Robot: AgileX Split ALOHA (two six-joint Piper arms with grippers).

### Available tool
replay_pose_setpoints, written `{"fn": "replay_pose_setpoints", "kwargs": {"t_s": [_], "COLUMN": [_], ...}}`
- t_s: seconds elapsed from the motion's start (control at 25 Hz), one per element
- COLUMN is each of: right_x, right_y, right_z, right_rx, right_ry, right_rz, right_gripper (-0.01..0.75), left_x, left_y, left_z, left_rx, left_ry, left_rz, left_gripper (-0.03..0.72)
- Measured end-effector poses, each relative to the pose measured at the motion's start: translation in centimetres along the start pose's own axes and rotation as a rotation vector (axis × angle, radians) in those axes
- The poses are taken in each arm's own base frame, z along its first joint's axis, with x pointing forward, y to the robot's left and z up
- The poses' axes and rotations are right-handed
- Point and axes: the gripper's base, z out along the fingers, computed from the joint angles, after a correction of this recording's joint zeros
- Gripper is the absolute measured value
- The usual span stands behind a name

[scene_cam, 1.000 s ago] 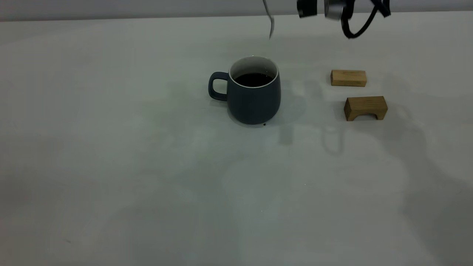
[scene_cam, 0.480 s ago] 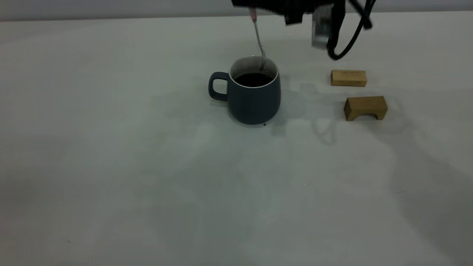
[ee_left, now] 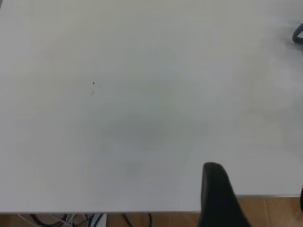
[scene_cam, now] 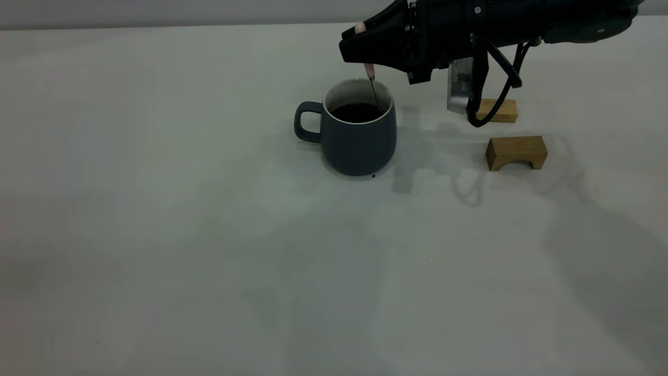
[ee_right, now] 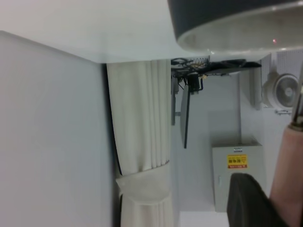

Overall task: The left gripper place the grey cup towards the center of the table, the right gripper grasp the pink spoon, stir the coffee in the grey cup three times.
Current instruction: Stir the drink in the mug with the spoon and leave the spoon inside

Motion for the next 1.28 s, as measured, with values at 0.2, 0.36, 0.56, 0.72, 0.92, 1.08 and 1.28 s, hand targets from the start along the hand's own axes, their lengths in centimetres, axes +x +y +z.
{"fn": "replay_pose_setpoints", "kwargs": {"t_s": [0.2,0.36,0.56,0.72,0.92,1.08,1.28], "right_x": [0.4,-0.4,-0.3,-0.4,-1.1,-1.4,-1.5], "right_y": [-1.0,-1.1,0.3,1.0,1.6,1.2,0.3], "right_z": [1.1,2.4,3.5,3.3,2.1,1.7,1.6], "right_rx": [0.055,0.080,0.072,0.042,0.045,0.108,0.208], "right_ry": [0.049,0.060,0.084,0.064,0.030,0.009,-0.028], "right_rz": [0.004,-0.002,-0.061,-0.119,-0.145,-0.139,-0.074], "right_gripper": [0.126,0.126,0.126,0.126,0.126,0.126,0.126], "left_x": [0.0,0.0,0.0,0.0,0.0,0.0,0.0], "left_y": [0.0,0.0,0.0,0.0,0.0,0.0,0.0], "left_z": [0.0,0.0,0.0,0.0,0.0,0.0,0.0], "left_rx": [0.000,0.000,0.000,0.000,0.000,0.000,0.000], "left_ry": [0.000,0.000,0.000,0.000,0.000,0.000,0.000], "left_rz": [0.000,-0.001,-0.001,-0.001,-0.001,-0.001,-0.001], "left_gripper": [0.482,0.482,0.482,0.482,0.482,0.482,0.482]}}
